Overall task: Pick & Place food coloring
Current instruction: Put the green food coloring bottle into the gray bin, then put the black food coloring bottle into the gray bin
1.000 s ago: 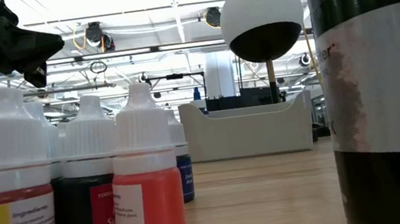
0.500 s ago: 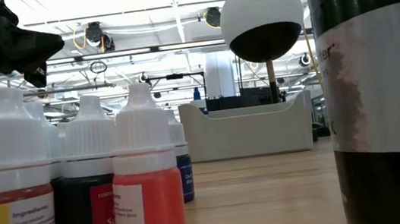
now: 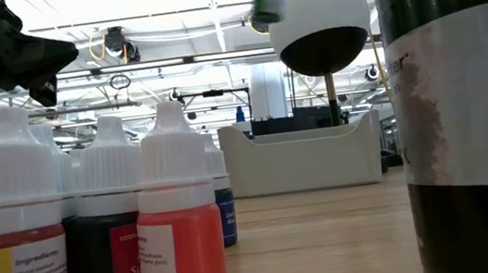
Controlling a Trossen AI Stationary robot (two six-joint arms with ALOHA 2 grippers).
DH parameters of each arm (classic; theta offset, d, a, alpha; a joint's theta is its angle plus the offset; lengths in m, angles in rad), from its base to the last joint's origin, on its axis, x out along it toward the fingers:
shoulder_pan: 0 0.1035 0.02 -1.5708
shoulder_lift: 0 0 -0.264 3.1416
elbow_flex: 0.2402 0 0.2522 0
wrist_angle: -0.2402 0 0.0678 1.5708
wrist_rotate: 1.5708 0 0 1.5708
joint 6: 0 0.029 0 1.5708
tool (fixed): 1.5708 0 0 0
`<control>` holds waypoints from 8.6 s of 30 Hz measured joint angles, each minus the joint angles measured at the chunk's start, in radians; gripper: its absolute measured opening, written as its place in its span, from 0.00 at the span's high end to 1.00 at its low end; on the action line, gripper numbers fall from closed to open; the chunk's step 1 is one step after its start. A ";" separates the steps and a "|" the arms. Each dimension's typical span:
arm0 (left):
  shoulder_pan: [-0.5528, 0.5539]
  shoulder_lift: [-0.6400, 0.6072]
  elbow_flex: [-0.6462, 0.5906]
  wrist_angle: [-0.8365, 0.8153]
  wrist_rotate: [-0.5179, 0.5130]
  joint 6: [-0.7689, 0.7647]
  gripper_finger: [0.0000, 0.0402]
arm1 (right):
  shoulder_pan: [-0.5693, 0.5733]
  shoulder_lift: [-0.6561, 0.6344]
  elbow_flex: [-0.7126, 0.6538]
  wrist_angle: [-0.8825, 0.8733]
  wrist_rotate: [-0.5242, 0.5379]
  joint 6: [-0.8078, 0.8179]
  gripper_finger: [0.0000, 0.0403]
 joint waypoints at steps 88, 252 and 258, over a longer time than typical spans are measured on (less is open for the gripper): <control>0.000 0.000 0.000 0.000 -0.051 0.025 0.90 | -0.318 0.499 -0.160 0.469 -0.252 0.190 0.71; -0.370 2.001 1.373 0.002 0.157 0.033 0.27 | -0.098 -0.370 -0.800 0.632 -0.336 0.000 1.00; -0.366 2.001 1.373 0.000 0.150 0.050 0.27 | -0.098 -0.370 -0.800 0.632 -0.336 0.000 1.00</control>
